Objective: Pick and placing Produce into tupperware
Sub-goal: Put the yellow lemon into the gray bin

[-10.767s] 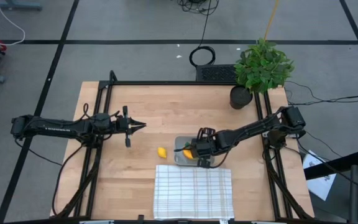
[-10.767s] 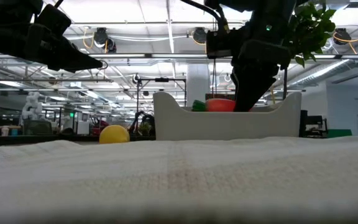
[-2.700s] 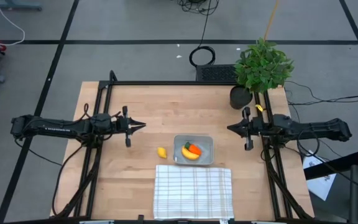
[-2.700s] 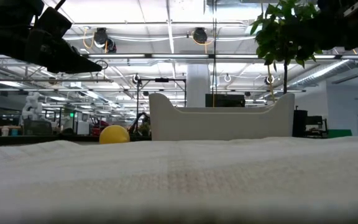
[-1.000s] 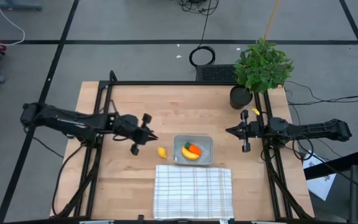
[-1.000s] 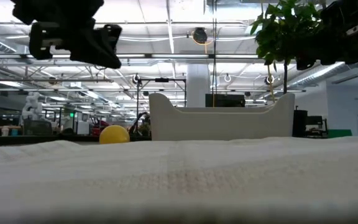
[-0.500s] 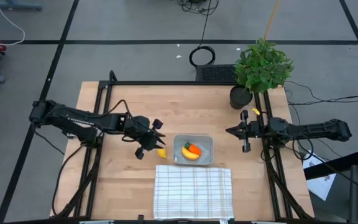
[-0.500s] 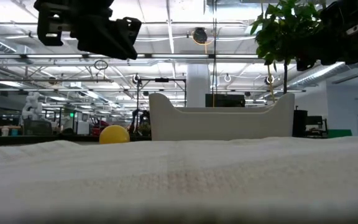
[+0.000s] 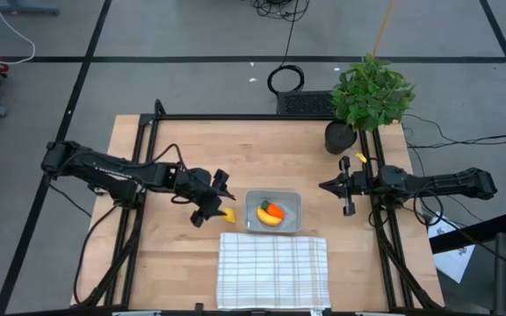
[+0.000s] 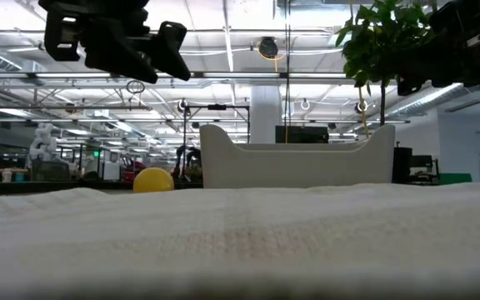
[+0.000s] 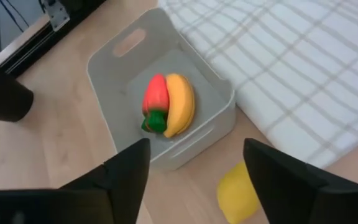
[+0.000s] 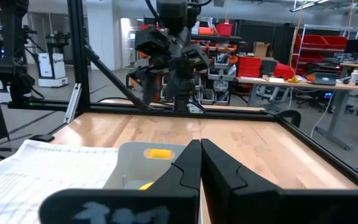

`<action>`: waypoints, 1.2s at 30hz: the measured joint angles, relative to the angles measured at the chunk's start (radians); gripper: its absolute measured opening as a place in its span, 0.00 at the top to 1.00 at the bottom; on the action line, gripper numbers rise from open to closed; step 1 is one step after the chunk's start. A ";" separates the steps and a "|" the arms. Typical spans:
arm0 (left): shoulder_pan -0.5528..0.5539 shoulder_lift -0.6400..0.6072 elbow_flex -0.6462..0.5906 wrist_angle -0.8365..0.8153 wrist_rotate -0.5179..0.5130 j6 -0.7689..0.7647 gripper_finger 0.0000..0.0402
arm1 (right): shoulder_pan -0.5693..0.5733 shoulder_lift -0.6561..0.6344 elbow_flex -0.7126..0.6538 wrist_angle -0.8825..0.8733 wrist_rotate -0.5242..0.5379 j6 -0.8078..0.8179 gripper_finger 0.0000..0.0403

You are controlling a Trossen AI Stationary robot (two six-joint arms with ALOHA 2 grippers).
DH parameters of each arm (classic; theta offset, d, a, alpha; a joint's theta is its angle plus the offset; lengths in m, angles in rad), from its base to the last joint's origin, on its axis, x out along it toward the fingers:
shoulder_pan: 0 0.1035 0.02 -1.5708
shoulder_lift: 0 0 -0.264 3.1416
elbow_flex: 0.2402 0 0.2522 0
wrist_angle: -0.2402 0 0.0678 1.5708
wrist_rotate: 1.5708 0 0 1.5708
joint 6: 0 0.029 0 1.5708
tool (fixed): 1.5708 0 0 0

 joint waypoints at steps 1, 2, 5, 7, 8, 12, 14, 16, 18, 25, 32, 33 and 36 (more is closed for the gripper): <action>-0.001 0.000 0.000 0.000 0.000 -0.005 0.32 | 0.000 0.000 0.000 0.000 0.000 0.000 1.00; -0.001 0.001 0.000 0.000 -0.001 -0.017 0.31 | 0.000 0.000 0.000 0.000 0.000 0.000 1.00; 0.007 0.040 0.000 -0.008 -0.024 -0.038 0.28 | 0.000 0.000 0.000 0.000 0.000 0.000 1.00; 0.009 0.075 -0.001 -0.022 -0.027 -0.043 0.28 | 0.000 0.000 0.000 0.000 0.000 0.000 1.00; 0.006 0.098 0.001 -0.013 -0.027 -0.041 0.28 | 0.000 0.000 0.000 0.000 0.000 0.000 1.00; -0.024 0.176 0.035 -0.046 -0.026 -0.027 0.27 | 0.000 0.001 0.000 0.000 0.000 0.000 1.00; -0.037 0.199 0.064 -0.070 -0.027 -0.008 0.27 | 0.000 0.003 -0.001 -0.002 0.000 0.000 1.00; -0.050 0.227 0.089 -0.109 -0.027 0.014 0.27 | 0.000 0.006 -0.003 0.003 0.000 0.000 1.00; -0.063 0.258 0.107 -0.137 -0.028 0.054 0.27 | 0.000 0.008 -0.011 0.007 0.000 -0.001 1.00; -0.074 0.354 0.145 -0.232 -0.057 0.115 0.27 | 0.000 0.011 -0.023 0.046 0.000 -0.003 1.00; -0.065 0.395 0.147 -0.221 -0.080 0.158 0.27 | 0.000 0.016 -0.025 0.056 0.000 -0.003 1.00; -0.061 0.395 0.147 -0.220 -0.080 0.161 0.27 | 0.000 0.016 -0.025 0.056 0.001 -0.002 1.00; -0.047 0.395 0.147 -0.208 -0.080 0.165 0.27 | 0.000 0.017 -0.026 0.060 0.001 0.000 1.00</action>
